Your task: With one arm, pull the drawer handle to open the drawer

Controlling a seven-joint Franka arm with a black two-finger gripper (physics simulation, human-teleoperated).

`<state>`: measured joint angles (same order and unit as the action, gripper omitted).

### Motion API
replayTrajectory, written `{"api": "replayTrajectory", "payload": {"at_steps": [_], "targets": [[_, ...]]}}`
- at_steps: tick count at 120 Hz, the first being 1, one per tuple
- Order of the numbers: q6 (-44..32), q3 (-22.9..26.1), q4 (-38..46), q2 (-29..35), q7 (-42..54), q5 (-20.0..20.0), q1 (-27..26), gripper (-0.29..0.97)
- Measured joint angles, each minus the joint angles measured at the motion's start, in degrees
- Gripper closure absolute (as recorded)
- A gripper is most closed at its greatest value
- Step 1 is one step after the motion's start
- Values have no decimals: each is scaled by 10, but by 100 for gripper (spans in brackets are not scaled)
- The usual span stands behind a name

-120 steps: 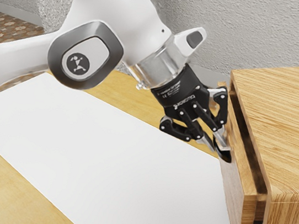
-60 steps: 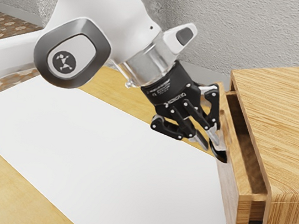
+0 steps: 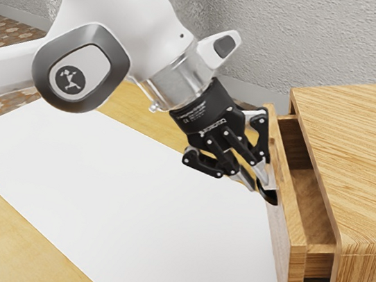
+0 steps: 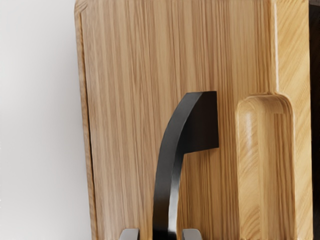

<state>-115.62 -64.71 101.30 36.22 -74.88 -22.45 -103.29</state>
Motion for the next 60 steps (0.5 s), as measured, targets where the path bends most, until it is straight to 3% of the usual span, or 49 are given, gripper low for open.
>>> {"api": "replayTrajectory", "payload": {"at_steps": [60], "targets": [[1,36,25,4,0,4,50,67]]}}
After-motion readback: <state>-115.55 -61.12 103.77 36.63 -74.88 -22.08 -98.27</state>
